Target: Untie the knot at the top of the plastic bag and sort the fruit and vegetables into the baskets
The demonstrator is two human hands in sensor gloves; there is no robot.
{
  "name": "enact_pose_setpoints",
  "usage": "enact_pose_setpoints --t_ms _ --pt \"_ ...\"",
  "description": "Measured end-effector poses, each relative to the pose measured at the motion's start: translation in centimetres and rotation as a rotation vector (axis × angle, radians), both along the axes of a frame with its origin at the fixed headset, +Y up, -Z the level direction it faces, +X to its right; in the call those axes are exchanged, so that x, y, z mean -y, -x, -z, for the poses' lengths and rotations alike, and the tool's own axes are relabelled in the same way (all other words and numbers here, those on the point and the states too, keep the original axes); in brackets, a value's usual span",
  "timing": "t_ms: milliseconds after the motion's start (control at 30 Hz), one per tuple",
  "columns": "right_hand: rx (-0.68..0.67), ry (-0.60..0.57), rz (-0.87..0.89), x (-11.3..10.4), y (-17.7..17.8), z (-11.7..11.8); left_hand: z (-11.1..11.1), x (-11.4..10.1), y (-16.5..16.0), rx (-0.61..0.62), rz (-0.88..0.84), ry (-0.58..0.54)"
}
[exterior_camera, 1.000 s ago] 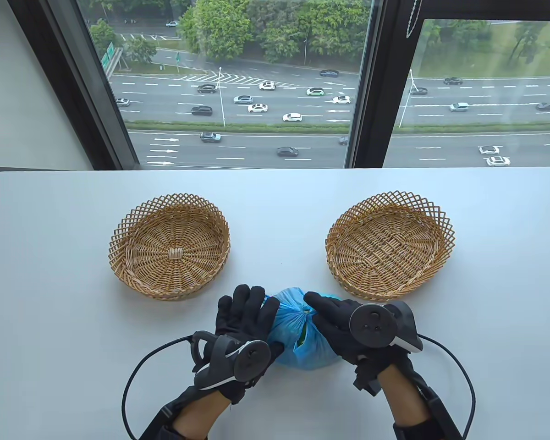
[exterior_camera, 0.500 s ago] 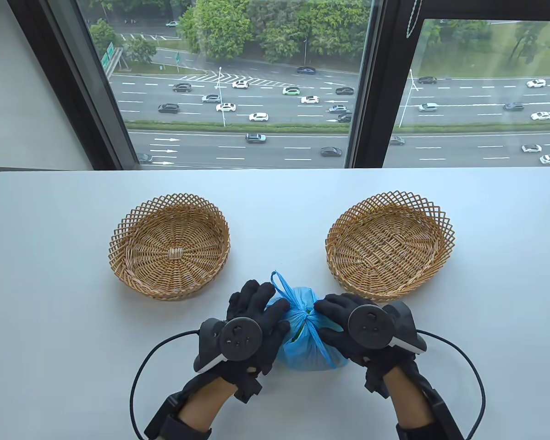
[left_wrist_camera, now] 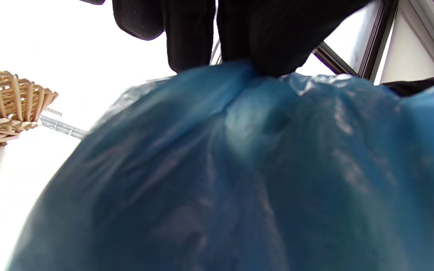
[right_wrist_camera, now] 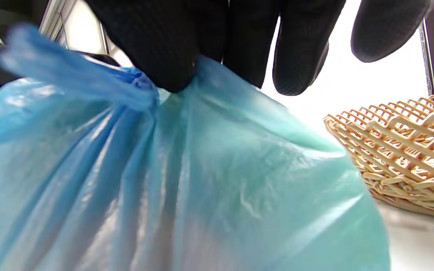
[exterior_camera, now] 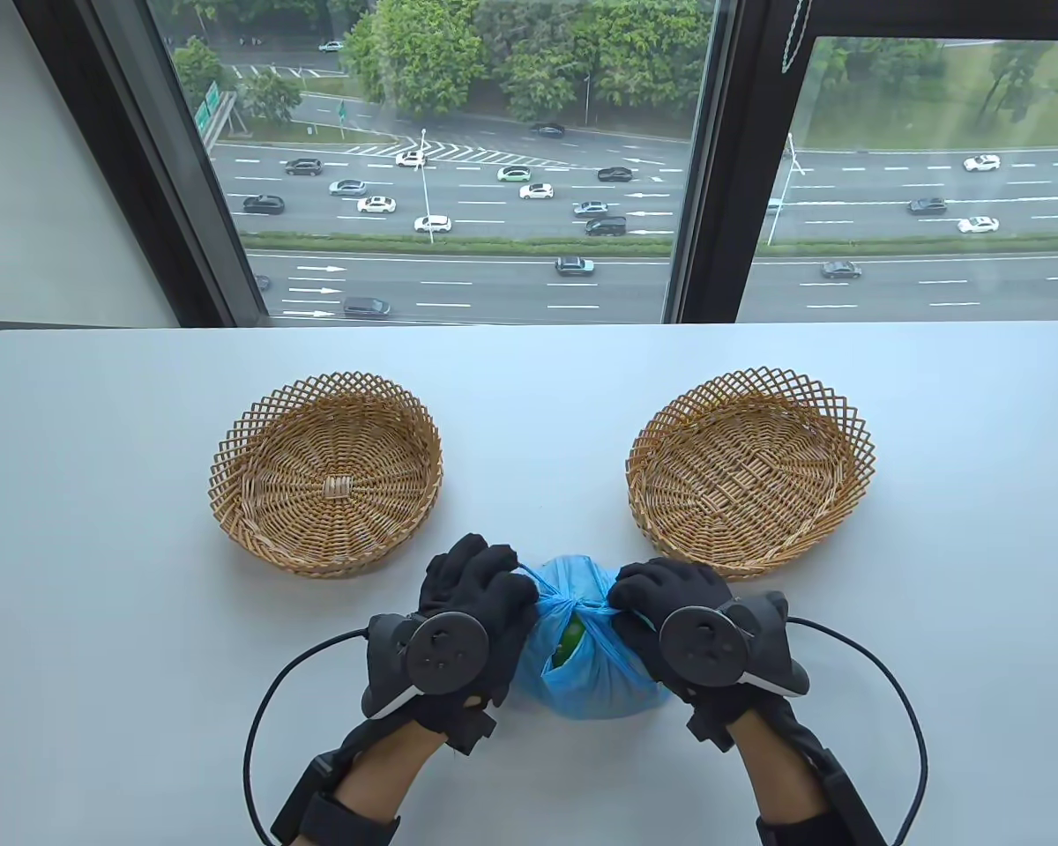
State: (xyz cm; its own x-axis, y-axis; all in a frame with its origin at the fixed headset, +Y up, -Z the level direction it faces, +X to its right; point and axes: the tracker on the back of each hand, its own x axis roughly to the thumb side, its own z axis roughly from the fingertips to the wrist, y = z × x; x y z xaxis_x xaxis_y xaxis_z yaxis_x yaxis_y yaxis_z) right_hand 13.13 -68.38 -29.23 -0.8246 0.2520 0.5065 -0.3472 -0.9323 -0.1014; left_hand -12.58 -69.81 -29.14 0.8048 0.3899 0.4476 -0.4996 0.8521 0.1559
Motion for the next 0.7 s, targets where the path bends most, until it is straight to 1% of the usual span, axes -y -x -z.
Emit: enact_pose_setpoints --t_ms 300,500,700 --pt "0.023 0.011 0.029 -0.5 -1.5 0.0 -0.5 -0.4 1.8 -0.044 -0.027 -0.019" --pt "0.039 0.067 0.054 -0.6 -2.9 0.3 -0.5 -1.0 3.3 -0.1 -0.066 -0.046" --pt "0.051 0.115 0.077 -0.8 -4.2 0.6 -1.0 -1.9 4.5 -0.156 -0.114 -0.09"
